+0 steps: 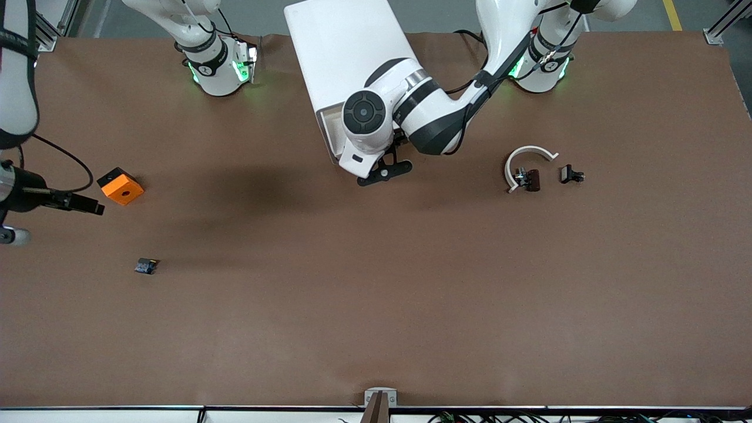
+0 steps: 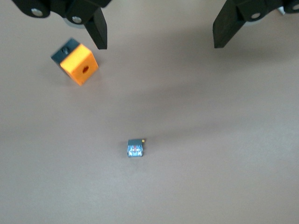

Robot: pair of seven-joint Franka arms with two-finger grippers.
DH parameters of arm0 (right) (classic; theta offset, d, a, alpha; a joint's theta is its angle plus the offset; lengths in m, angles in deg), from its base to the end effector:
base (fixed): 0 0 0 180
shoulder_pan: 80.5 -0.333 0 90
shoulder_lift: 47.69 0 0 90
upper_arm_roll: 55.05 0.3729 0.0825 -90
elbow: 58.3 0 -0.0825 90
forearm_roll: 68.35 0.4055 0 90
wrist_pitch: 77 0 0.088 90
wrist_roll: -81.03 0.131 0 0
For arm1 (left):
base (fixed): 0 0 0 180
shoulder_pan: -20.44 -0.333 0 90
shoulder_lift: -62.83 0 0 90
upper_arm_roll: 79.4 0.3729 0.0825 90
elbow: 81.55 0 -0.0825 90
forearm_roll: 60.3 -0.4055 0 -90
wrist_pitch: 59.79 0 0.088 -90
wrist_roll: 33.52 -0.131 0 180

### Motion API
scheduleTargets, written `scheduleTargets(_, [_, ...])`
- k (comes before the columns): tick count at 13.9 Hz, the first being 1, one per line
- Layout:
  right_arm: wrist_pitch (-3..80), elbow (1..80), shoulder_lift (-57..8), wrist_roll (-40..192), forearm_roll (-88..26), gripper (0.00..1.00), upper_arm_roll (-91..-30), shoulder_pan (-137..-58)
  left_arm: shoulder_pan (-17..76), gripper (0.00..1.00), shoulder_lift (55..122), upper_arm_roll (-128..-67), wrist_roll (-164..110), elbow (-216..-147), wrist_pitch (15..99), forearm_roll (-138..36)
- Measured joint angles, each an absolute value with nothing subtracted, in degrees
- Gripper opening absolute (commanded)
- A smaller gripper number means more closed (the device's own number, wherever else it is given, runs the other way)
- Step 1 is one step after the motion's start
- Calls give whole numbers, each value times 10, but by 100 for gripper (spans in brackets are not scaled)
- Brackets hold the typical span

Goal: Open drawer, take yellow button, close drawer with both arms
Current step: 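Push the drawer fully into the cabinet with the left gripper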

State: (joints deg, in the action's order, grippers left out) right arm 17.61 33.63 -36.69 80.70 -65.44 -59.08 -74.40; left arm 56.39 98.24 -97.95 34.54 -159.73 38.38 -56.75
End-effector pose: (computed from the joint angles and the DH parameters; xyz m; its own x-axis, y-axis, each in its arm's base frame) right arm 0.6257 -0.1019 0.5310 0.9743 -0.1730 -0.1441 -0.1800 -0.9830 -0.0369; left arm 0.4615 -0.5750 0.3721 0.9048 0.2892 -0.3124 0.2601 -0.9565 -0.1323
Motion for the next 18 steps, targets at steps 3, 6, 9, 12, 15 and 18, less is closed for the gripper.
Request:
scheduleTargets(3, [117, 280, -370, 807, -659, 100, -587, -747, 565, 100, 986, -1008, 377, -1603, 380, -567])
scheduleTargets(6, [103, 256, -370, 808, -687, 100, -583, -782, 565, 100, 994, -1027, 392, -1604, 380, -567])
scheduleTargets(9, [101, 256, -369, 816, -693, 100, -582, -814, 565, 100, 997, -1029, 396, -1604, 378, -548])
scheduleTargets(12, [97, 251, -369, 816, -693, 100, -583, -817, 565, 100, 999, -1030, 396, -1606, 377, -515])
scheduleTargets(15, [91, 244, -369, 816, -693, 100, -584, -817, 565, 100, 1000, -1030, 396, -1608, 377, -484])
scheduleTargets(18, [77, 236, -369, 816, -693, 100, -584, -816, 563, 100, 1002, -1030, 396, -1608, 377, -479])
